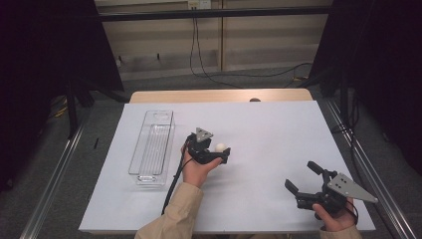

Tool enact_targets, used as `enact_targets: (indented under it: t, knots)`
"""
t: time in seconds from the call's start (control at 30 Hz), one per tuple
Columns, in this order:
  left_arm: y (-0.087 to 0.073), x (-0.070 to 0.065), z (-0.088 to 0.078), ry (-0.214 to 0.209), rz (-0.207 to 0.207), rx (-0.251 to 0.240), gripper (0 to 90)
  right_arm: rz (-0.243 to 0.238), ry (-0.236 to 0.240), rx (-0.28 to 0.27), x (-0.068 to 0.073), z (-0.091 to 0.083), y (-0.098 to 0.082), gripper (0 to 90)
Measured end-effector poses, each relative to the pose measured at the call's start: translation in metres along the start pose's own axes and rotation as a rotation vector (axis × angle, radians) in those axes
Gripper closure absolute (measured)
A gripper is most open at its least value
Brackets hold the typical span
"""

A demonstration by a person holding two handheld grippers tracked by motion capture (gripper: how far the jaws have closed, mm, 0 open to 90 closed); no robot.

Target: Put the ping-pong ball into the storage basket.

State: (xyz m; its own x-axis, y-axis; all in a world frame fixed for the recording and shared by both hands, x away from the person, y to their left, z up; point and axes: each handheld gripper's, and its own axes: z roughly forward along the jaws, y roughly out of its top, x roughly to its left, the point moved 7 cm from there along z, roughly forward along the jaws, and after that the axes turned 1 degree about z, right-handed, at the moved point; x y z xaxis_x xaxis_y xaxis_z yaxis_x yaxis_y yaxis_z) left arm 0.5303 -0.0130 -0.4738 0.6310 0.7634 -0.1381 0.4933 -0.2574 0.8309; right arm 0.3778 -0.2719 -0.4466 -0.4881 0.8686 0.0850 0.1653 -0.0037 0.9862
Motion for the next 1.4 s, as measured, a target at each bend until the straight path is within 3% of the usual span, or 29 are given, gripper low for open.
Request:
enact_targets:
  t: [0.1,0.47,0.53,0.77,1.1,1.4]
  knots:
    - [0.002,-0.001,0.003,0.012,0.017,0.019,6.2,-0.001,0.003,0.001,0.0,0.0,0.0,1.4]
    - [0.003,-0.001,0.014,0.017,0.019,0.042,12.7,0.011,-0.001,-0.004,-0.001,0.0,0.0,1.4]
    - [-0.001,0.002,0.016,0.022,0.04,0.071,13.9,0.01,-0.001,-0.006,-0.001,0.0,0.001,1.4]
    - [-0.004,0.004,0.018,0.029,0.032,0.089,20.4,0.014,-0.004,-0.005,-0.001,0.0,0.0,1.4]
    - [-0.009,0.005,0.023,0.006,0.04,0.114,28.9,0.011,-0.005,-0.007,-0.002,0.0,0.0,1.4]
    - [-0.012,0.004,0.028,-0.007,0.024,0.119,37.1,0.014,-0.001,-0.003,-0.002,-0.001,0.0,1.4]
